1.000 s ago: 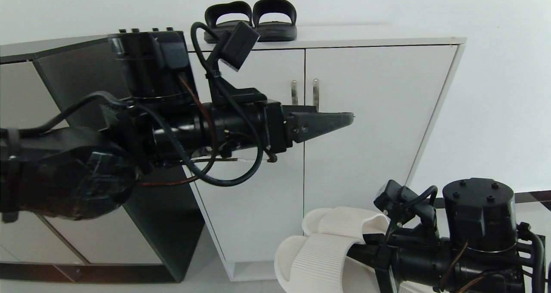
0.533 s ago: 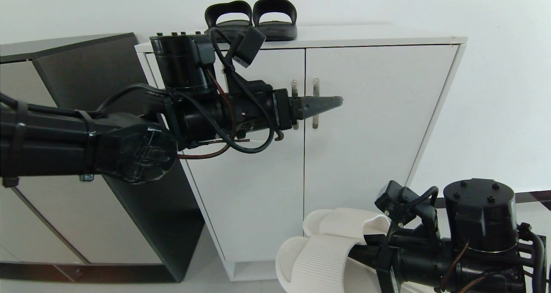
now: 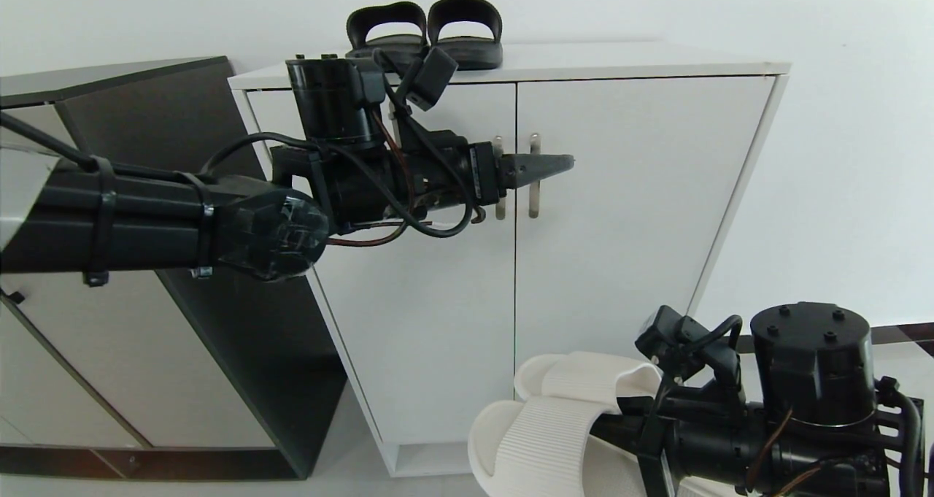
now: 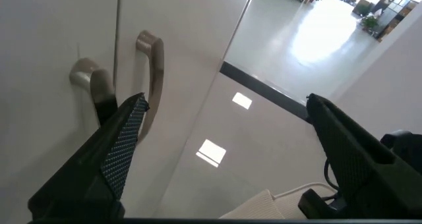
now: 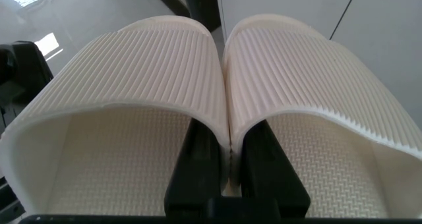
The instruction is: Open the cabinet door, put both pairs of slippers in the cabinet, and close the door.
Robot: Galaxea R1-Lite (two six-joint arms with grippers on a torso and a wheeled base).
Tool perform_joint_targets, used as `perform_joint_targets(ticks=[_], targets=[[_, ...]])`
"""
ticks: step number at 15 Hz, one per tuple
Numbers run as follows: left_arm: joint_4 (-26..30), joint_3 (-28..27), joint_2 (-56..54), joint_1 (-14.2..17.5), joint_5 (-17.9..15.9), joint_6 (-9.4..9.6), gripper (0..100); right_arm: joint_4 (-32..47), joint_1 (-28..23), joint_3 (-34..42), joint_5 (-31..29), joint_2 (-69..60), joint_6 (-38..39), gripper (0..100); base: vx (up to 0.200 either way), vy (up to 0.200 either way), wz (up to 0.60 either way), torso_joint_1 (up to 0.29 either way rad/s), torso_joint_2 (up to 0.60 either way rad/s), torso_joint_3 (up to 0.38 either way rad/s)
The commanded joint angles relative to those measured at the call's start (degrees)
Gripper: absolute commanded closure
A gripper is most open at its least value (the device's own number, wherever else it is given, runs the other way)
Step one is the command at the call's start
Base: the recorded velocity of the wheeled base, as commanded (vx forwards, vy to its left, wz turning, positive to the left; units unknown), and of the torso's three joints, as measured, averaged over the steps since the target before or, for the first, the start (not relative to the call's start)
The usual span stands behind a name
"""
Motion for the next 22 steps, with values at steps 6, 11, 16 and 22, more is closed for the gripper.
perform_joint_targets(ticks=[6, 11, 16, 22], targets=[[1.5, -5.2, 5.3, 0.1, 0.3, -0.02, 0, 0.0, -0.1, 0.0, 0.0, 0.7, 0.0, 100, 0.0, 0.0, 0.0, 0.0, 0.0, 0.0], [2.4, -5.3, 6.2, -0.3, 0.2, -0.11, 100, -0.1, -0.1, -0.1, -0.2, 1.8, -0.1, 100, 0.0, 0.0, 0.0, 0.0, 0.0, 0.0], [2.4, -1.6, 2.0, -0.4, 0.1, -0.11, 100, 0.1, 0.0, 1.4, 3.3, 0.3, -0.2, 100, 0.0, 0.0, 0.0, 0.0, 0.0, 0.0], [-0.9, 13.0, -8.9, -2.6, -0.1, 0.07, 100, 0.6, 1.8, 4.3, 8.2, -3.3, -0.3, 100, 0.0, 0.0, 0.0, 0.0, 0.0, 0.0]])
